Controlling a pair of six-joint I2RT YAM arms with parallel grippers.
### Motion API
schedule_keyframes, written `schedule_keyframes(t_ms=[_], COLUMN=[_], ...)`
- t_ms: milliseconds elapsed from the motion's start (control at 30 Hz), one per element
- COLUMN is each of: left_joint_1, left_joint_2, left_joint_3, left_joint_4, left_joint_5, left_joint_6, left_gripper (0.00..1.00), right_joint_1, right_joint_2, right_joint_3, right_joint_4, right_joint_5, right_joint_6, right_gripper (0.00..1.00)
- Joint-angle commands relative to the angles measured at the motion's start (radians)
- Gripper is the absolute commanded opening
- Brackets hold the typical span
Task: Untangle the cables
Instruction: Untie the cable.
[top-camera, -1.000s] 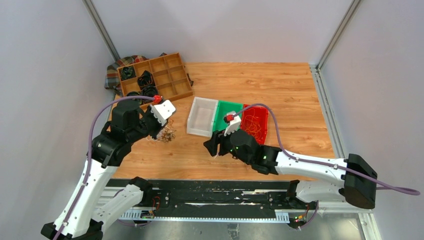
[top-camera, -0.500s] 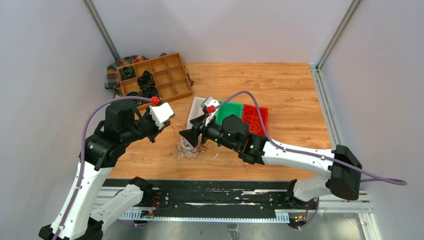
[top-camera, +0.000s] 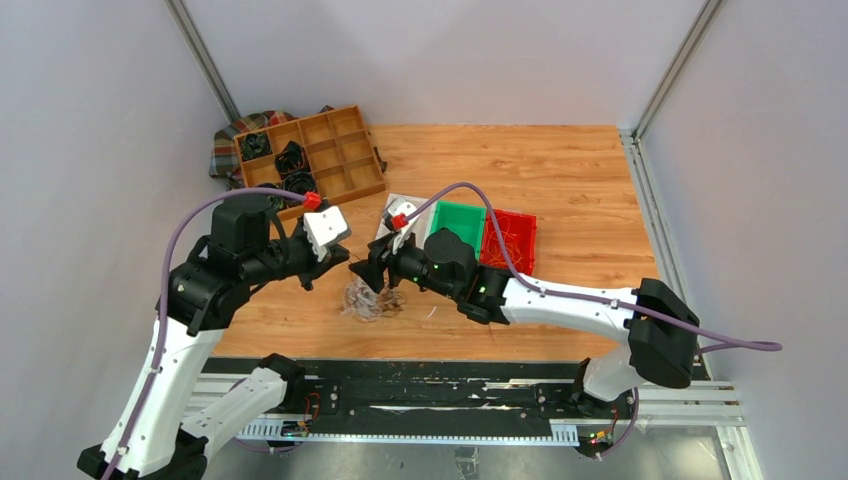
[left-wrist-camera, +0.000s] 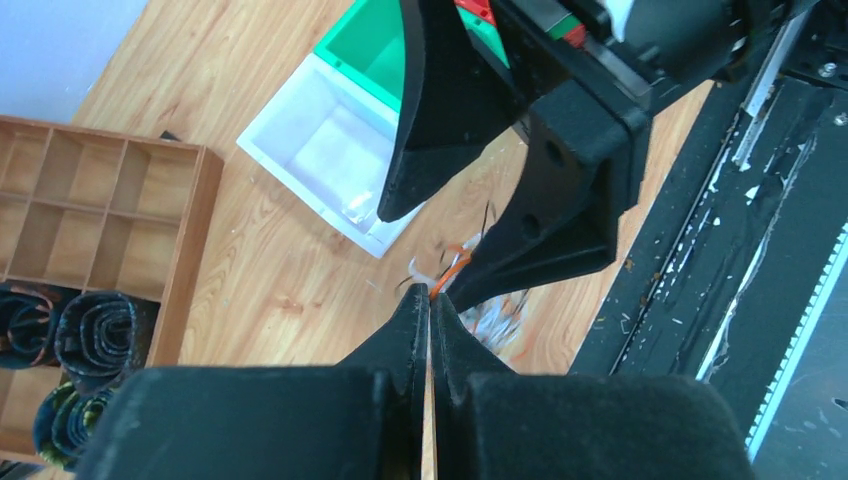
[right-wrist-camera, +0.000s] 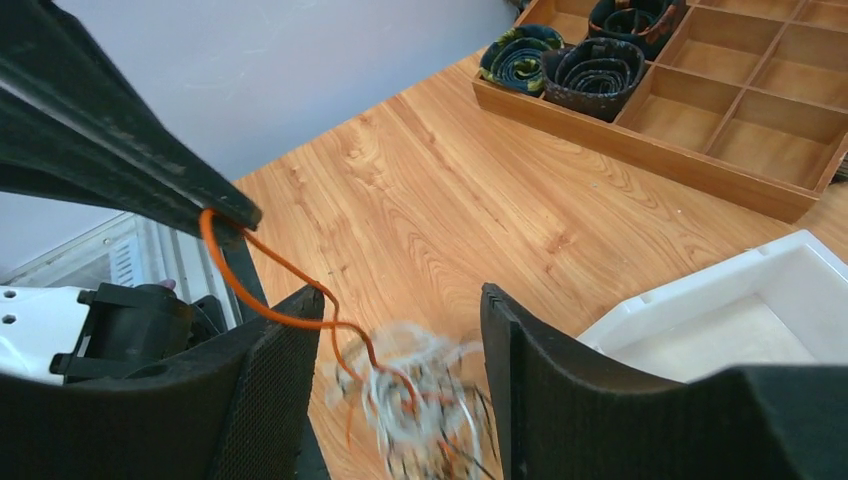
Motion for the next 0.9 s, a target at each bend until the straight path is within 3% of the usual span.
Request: schedule_keyframes(t_ms=[0, 167, 367, 867], left_joint_1=[0.003, 0.003, 0.003, 0.004], left_joint_2=[-0.001, 0.011, 0.024, 0.025], left_joint_3=[0.051, 0.099, 0.141, 0.162], left_joint_4=[-0.02, -0.044, -0.045, -0.045], left_joint_5=[0.061, 0.101, 0.157, 0.126], left_joint_6=[-0.005, -0.017, -0.048, -0.042], left_gripper=[0.01, 0.0, 0.01, 0.01], right_joint_1=[-0.001, 0.0, 0.0, 0.004], right_joint_2=[0.01, 0.008, 0.018, -0.038], right_joint_3=[0.036, -0.002, -0.015, -0.07], right_joint_4=[0.052, 0.081, 0.089, 0.094], right_joint_5=[0.063, 0.141, 0.129, 0.017], right_joint_6=[-0.019, -0.028, -0.026, -0.007], right_gripper=[0.58, 0.52, 0.47, 0.54])
